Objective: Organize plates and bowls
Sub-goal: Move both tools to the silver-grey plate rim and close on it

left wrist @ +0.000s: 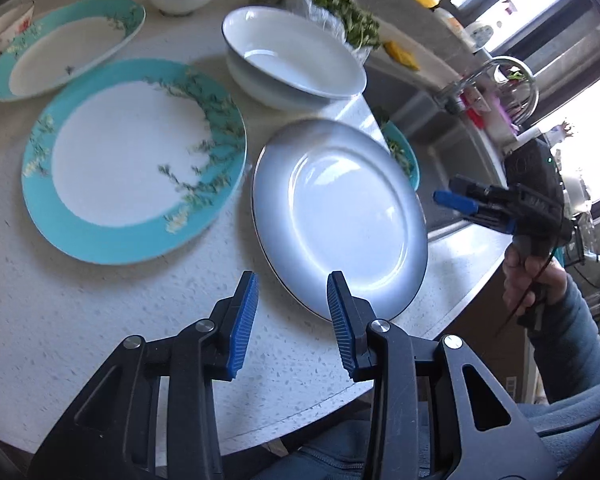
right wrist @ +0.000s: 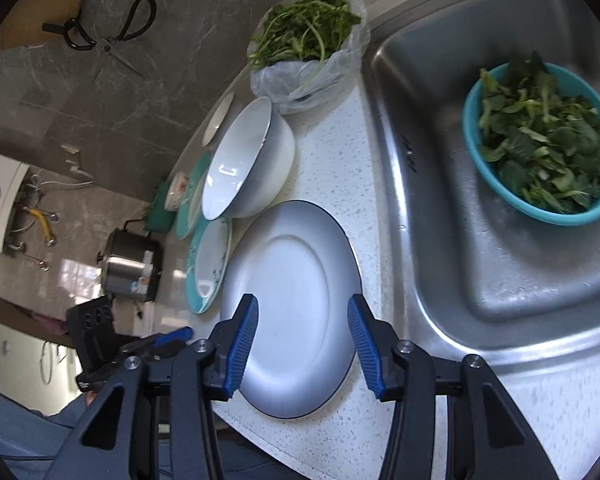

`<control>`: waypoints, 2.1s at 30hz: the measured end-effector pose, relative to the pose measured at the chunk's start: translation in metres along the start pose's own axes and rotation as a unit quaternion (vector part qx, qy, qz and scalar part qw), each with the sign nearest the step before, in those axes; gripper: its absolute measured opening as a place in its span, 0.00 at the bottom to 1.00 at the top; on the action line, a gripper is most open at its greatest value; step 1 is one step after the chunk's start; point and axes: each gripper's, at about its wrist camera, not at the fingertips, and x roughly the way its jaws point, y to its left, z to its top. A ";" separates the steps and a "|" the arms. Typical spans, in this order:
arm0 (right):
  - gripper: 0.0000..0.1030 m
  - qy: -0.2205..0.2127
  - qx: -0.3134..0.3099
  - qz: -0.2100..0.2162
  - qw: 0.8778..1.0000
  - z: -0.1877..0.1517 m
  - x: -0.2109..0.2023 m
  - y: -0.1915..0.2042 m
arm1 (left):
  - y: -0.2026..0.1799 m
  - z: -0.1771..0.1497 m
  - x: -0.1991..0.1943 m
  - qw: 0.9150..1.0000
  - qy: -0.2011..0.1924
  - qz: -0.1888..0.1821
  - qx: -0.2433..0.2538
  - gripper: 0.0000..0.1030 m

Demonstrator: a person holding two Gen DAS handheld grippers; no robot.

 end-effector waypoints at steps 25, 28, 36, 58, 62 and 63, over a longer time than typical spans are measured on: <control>0.48 0.109 -0.023 0.080 0.991 0.040 0.024 -0.026 | 0.025 0.016 0.043 0.995 0.005 -0.028 -0.092 0.32; 0.48 0.116 -0.023 0.089 0.989 0.040 0.028 -0.027 | 0.026 0.016 0.045 0.995 0.005 -0.031 -0.093 0.32; 0.45 0.134 -0.002 0.114 0.984 0.040 0.033 -0.047 | 0.033 0.019 0.050 0.993 -0.004 -0.050 -0.106 0.31; 0.60 0.213 0.017 0.177 0.961 0.055 0.059 -0.048 | 0.049 0.039 0.067 0.983 0.013 -0.121 -0.138 0.34; 0.64 0.221 0.004 0.168 0.961 0.056 0.061 -0.037 | 0.051 0.039 0.067 0.982 0.007 -0.122 -0.144 0.34; 0.64 0.221 -0.002 0.163 0.962 0.056 0.060 -0.035 | 0.051 0.039 0.067 0.982 0.005 -0.121 -0.144 0.34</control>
